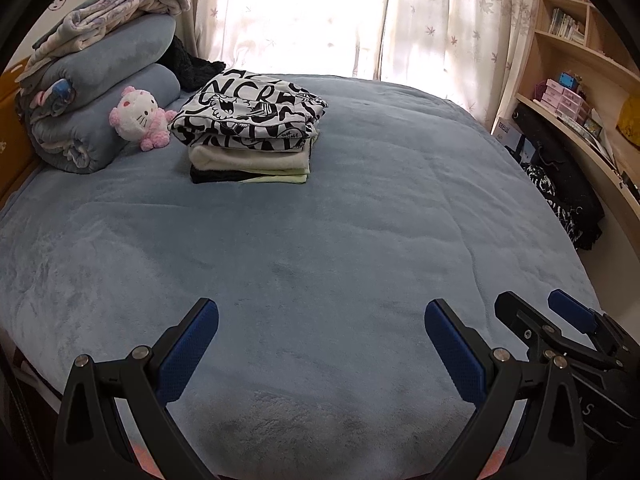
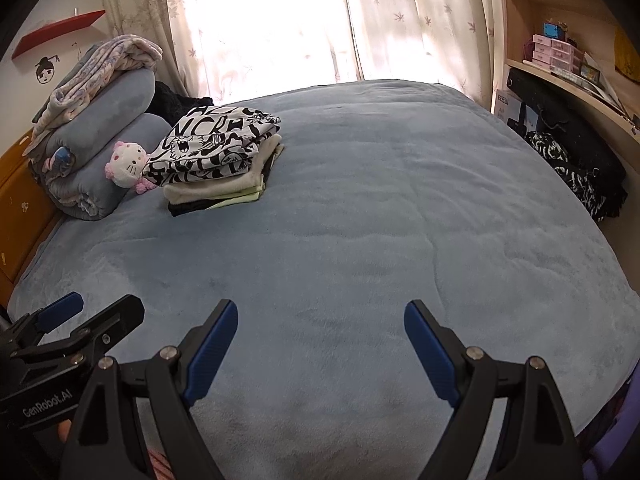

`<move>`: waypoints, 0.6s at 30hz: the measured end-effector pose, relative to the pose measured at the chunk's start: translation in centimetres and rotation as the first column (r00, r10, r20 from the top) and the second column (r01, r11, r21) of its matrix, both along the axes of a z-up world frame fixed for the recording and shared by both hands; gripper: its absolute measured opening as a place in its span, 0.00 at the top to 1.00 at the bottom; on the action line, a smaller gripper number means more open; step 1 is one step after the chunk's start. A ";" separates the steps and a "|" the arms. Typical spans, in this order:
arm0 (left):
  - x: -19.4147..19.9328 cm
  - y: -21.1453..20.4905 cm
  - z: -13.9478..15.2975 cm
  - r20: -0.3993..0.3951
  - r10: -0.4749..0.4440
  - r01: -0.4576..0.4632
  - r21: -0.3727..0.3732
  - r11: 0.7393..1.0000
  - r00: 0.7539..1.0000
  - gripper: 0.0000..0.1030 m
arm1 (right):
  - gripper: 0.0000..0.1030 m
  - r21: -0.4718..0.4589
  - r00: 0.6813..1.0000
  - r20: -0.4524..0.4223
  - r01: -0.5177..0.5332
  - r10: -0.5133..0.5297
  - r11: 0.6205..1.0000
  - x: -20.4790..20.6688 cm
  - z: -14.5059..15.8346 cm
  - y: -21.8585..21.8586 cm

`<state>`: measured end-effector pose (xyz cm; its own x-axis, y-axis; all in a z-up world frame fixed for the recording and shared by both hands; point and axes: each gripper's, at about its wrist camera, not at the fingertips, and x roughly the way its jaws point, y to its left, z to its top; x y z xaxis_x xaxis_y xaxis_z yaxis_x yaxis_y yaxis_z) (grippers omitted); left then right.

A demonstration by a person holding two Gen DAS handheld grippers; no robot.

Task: Fold large clothes

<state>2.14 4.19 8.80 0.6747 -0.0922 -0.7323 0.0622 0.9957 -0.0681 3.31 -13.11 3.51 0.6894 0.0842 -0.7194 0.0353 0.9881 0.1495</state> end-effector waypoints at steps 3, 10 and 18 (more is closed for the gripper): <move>-0.1 0.0 0.0 0.000 0.000 0.000 -0.003 1.000 1.000 0.01 | 0.17 -0.009 1.000 0.008 0.006 -0.006 1.000 -0.1 0.1 0.2; -0.3 0.1 -0.1 0.002 0.000 0.000 0.004 1.000 1.000 0.01 | 0.17 -0.021 1.000 0.010 0.014 -0.014 1.000 -0.5 0.1 0.6; -0.6 0.1 -0.3 -0.007 0.005 -0.005 0.005 1.000 1.000 0.01 | 0.17 -0.018 1.000 0.001 0.016 -0.016 1.000 -0.5 -0.3 0.5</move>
<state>1.50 4.24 8.55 0.6701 -0.0847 -0.7374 0.0566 0.9964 -0.0630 2.82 -12.65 3.25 0.6909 0.0602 -0.7204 0.0509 0.9900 0.1316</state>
